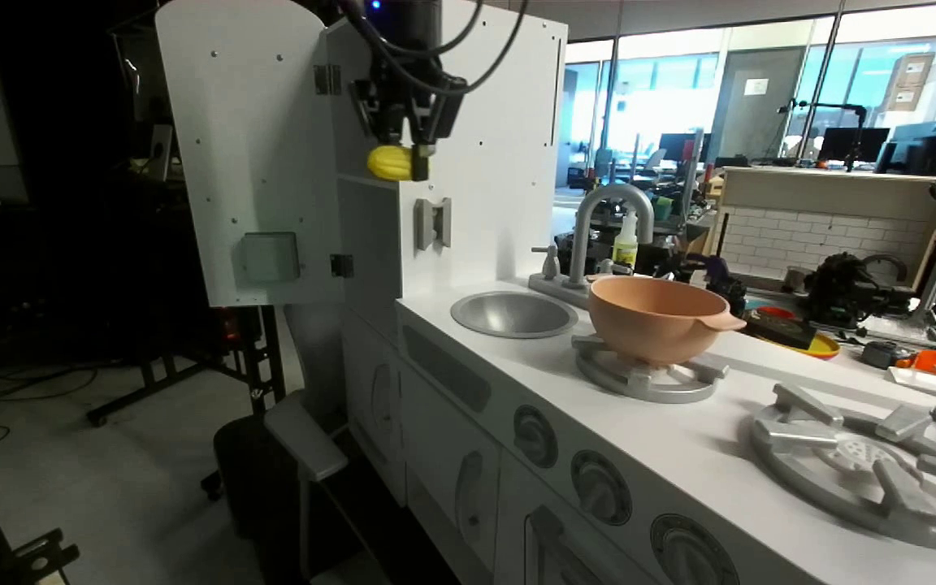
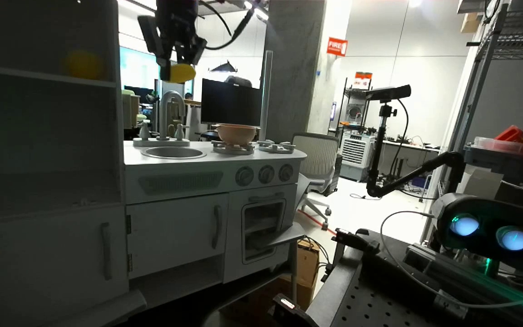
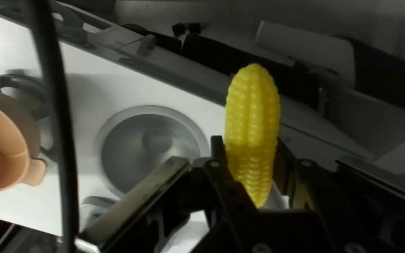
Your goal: Open the top cabinet door and put an orange plushie and the maize in the top compartment of the cabinet
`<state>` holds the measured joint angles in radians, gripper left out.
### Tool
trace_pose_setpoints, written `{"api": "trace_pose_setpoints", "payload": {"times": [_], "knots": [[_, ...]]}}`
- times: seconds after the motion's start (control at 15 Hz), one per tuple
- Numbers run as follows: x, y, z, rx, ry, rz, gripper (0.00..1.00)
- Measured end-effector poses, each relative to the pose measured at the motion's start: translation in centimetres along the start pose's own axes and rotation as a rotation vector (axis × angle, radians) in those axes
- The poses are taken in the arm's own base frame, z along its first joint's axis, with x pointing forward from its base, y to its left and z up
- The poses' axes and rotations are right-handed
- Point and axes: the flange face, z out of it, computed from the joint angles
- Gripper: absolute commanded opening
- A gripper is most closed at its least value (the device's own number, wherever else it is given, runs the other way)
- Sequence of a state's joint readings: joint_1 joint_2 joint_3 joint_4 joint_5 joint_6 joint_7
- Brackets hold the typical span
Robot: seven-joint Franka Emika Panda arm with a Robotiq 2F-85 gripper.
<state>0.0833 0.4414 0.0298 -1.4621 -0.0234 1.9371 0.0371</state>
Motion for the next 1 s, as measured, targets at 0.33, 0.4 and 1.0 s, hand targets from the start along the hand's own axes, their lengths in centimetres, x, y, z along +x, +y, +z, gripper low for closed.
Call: {"api": "trace_pose_setpoints", "payload": {"times": [0.33, 0.4, 1.0], "knots": [[-4.4, -9.0, -1.6, -0.049, -0.025, -0.234, 0.09], [-5.1, -10.7, -1.7, -0.070, -0.021, -0.263, 0.09], [-6.1, -20.9, -2.3, -0.226, 0.309, -0.210, 0.09]]}}
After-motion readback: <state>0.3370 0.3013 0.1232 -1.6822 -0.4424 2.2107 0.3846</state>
